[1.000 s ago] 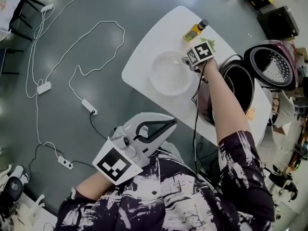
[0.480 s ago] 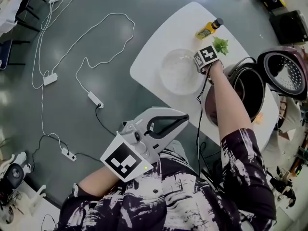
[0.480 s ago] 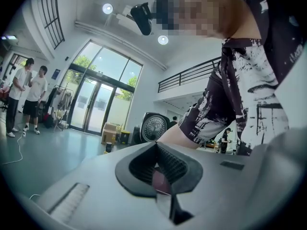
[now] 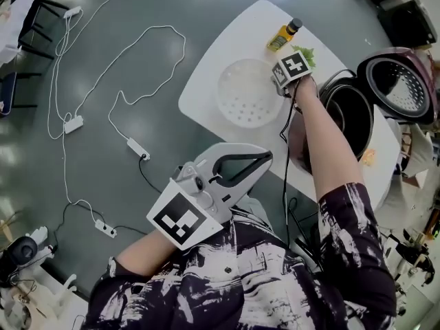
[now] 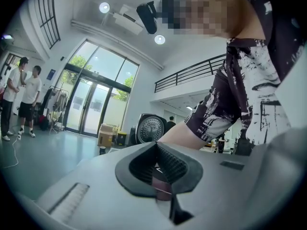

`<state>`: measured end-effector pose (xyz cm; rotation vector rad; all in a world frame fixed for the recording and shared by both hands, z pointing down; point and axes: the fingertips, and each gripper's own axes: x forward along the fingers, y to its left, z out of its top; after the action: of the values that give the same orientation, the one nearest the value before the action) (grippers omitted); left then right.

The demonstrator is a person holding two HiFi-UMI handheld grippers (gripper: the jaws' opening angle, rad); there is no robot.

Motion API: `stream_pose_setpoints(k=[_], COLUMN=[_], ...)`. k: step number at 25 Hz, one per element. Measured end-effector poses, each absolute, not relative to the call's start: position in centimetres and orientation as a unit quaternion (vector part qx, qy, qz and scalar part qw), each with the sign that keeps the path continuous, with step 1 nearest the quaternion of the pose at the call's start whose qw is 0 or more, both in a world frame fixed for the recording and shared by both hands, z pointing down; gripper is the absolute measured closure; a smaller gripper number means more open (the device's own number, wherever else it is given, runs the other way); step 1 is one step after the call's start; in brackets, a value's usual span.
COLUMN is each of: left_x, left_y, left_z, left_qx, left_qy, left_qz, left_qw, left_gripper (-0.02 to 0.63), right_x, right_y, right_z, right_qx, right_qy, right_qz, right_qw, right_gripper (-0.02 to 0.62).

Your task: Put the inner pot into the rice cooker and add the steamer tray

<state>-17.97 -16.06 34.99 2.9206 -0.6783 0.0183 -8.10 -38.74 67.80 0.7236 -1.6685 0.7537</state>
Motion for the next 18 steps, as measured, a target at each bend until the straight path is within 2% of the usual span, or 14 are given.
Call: stream_pose_setpoints(k=[6,10,14,18], left_x=[-15.7,-12.7,-8.8,-4.7], left_y=[-15.2,-14.2,-11.9,-9.7], left_z=[31.7,29.5,27.4,26.2], left_qx=[0.981,0.989,0.995,0.998], left_qy=[-0.187,-0.139,-0.09,-0.041], left_qz=[-0.014,-0.032,-0.045,-0.048], left_qw=[0.048,0.032,0.017,0.007], left_gripper=[0.601,0.601,0.601,0.601], right_x=[-10.7,-9.6,-4.4,5.5], right_y=[-39.5,-39.4,-37.4,-35.0], right_z=[58.7,50.6,44.0,40.7], right_qx=[0.311,0.313,0.332,0.395], right_qy=[-0.739,-0.766,-0.777,-0.749], right_qz=[0.342,0.336,0.336,0.348], right_qw=[0.49,0.45,0.415,0.402], right_gripper=[0.594,0.594,0.594,0.594])
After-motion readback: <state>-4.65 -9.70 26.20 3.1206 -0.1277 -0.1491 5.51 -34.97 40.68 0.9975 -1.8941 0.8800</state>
